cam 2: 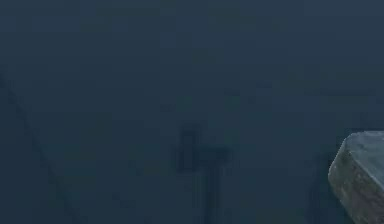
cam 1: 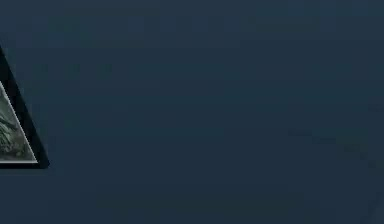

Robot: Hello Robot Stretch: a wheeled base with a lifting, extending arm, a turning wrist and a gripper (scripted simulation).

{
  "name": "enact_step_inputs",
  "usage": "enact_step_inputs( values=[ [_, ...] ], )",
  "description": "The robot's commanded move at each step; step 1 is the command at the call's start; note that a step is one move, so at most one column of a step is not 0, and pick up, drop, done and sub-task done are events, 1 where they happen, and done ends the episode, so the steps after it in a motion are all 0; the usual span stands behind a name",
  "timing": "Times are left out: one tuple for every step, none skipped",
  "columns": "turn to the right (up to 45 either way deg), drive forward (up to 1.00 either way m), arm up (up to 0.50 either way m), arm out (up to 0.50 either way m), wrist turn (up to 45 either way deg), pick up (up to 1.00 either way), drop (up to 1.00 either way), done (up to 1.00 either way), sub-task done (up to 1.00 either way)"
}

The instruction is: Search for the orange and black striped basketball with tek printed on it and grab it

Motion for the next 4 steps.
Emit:
enact_step_inputs(
  values=[
    [-45.0, 0.00, 0.00, 0.00, 0.0, 0.00, 0.00, 0.00, 0.00],
    [-42.0, 0.00, 0.00, 0.00, 0.0, 0.00, 0.00, 0.00, 0.00],
    [0.0, 1.00, 0.00, 0.00, 0.0, 0.00, 0.00, 0.00, 0.00],
    [0.0, 1.00, 0.00, 0.00, 0.0, 0.00, 0.00, 0.00, 0.00]
  ],
)
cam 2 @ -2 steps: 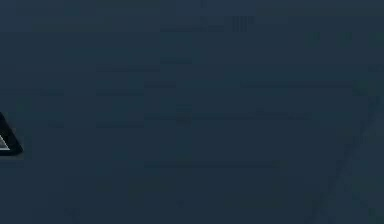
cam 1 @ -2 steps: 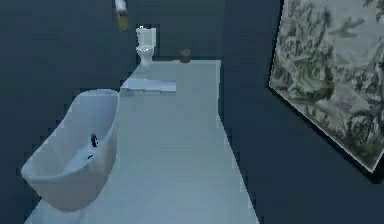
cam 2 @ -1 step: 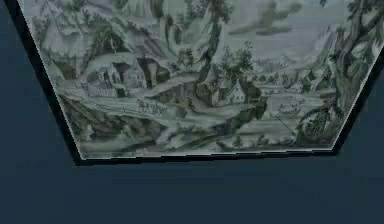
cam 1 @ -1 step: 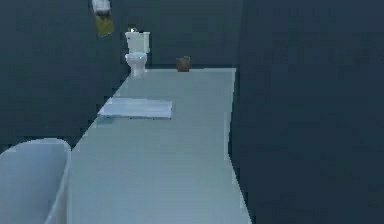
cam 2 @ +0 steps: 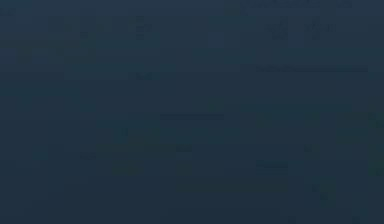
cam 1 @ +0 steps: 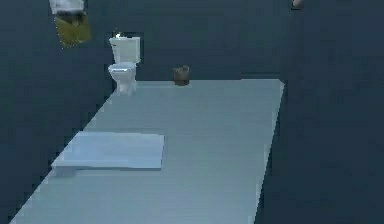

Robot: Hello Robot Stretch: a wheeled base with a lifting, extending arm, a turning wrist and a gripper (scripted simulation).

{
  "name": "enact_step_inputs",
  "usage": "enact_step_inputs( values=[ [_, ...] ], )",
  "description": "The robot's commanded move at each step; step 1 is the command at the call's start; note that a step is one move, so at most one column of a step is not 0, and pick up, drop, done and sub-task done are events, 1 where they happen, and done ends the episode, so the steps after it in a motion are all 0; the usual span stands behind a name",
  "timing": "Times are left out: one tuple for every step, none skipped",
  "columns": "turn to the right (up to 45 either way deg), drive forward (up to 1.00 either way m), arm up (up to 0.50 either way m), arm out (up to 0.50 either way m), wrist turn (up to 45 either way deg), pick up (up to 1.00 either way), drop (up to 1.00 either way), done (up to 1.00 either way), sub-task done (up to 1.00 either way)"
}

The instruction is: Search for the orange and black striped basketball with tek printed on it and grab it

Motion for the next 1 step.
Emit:
enact_step_inputs(
  values=[
    [0.0, 1.00, 0.00, 0.00, 0.0, 0.00, 0.00, 0.00, 0.00]
  ],
)
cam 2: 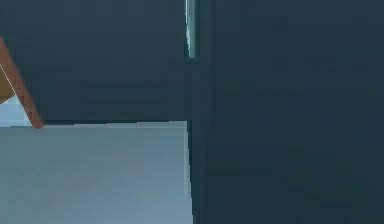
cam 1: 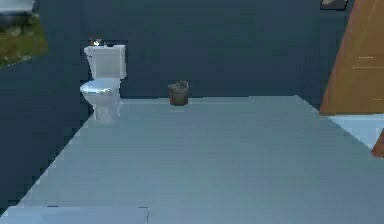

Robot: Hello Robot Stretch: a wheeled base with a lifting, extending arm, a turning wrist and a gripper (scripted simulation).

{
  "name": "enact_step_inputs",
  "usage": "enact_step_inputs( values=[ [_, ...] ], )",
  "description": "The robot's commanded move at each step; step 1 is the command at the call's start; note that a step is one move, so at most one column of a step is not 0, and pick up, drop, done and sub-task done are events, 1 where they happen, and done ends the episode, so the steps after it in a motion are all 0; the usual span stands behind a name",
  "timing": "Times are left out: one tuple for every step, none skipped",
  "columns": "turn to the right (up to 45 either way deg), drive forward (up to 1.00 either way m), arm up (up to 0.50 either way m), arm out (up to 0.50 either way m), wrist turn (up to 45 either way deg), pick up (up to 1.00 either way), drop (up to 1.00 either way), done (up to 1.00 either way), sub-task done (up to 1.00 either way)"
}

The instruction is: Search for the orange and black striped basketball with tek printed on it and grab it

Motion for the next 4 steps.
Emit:
enact_step_inputs(
  values=[
    [39.0, 0.00, 0.00, 0.00, 0.0, 0.00, 0.00, 0.00, 0.00],
    [0.0, 1.00, 0.00, 0.00, 0.0, 0.00, 0.00, 0.00, 0.00],
    [0.0, 1.00, 0.00, 0.00, 0.0, 0.00, 0.00, 0.00, 0.00],
    [0.0, 0.60, 0.00, 0.00, 0.0, 0.00, 0.00, 0.00, 0.00]
  ],
)
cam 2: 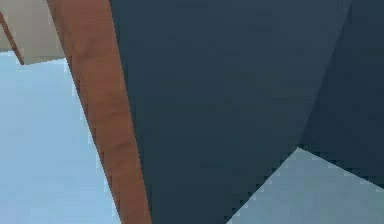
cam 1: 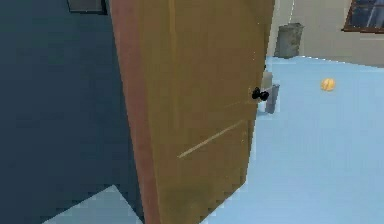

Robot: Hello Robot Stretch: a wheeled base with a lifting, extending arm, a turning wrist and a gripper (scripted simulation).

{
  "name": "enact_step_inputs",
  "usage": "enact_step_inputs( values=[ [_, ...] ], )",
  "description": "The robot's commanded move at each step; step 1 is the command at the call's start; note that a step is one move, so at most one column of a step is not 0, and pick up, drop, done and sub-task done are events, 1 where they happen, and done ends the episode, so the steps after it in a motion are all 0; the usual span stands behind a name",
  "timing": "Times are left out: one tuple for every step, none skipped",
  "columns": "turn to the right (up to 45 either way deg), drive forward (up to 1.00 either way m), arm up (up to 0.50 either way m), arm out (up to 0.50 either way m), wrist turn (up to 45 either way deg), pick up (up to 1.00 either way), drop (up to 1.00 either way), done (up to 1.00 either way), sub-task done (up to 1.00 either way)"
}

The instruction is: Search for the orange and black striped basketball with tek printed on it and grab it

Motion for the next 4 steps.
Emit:
enact_step_inputs(
  values=[
    [12.0, 0.00, 0.00, 0.00, 0.0, 0.00, 0.00, 0.00, 0.00],
    [0.0, 0.55, 0.00, 0.00, 0.0, 0.00, 0.00, 0.00, 0.00],
    [33.0, 0.00, 0.00, 0.00, 0.0, 0.00, 0.00, 0.00, 0.00],
    [0.0, 1.00, 0.00, 0.00, 0.0, 0.00, 0.00, 0.00, 0.00]
  ],
)
